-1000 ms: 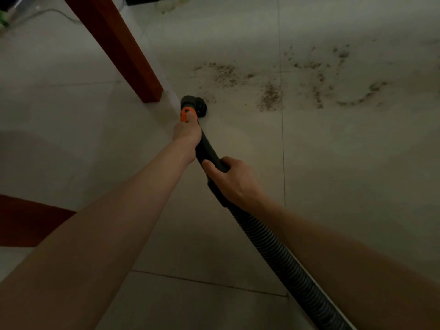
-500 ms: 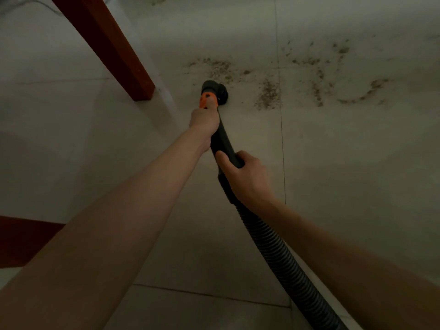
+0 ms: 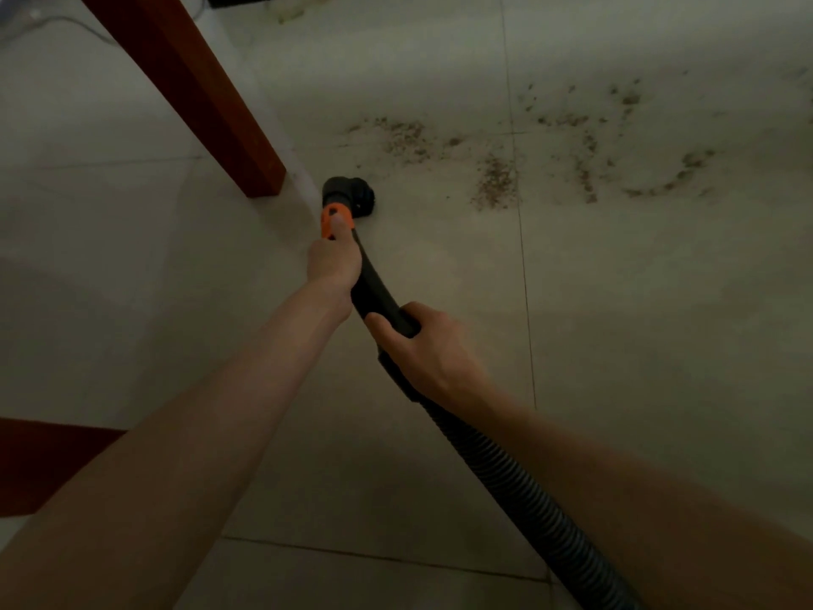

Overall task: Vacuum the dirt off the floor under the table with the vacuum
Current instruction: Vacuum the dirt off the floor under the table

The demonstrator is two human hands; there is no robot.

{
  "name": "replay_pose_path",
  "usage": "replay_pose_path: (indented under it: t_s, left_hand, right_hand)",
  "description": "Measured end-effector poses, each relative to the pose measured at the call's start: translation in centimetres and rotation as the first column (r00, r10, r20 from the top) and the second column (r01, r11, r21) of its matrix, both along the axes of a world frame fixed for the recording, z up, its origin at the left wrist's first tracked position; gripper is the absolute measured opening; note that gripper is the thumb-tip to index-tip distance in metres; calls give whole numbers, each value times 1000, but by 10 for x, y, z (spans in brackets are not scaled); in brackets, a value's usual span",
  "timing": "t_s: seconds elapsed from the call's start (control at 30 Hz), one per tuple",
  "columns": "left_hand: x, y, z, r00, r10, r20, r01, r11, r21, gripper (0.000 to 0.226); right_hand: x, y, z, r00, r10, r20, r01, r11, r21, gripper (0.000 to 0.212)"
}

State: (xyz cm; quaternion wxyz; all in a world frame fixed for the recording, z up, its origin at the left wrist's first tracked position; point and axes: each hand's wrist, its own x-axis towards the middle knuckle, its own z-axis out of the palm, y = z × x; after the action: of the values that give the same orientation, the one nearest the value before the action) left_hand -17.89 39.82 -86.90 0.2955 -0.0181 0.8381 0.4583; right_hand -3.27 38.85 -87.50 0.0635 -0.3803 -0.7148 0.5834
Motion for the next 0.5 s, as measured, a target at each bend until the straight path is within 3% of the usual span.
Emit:
replay_pose_path:
  t_s: [0.17,0.5]
  left_hand:
    - [-30,4,-1,999,34,-5,-34,999,9,56]
    - [-55,28,-6,998,-62,26,61,998,24,69]
  right_hand:
    - [-29,10,2,998,56,29,-57,998,36,33]
    - [-49,20,-4,999,-42,8,42,998,42,38]
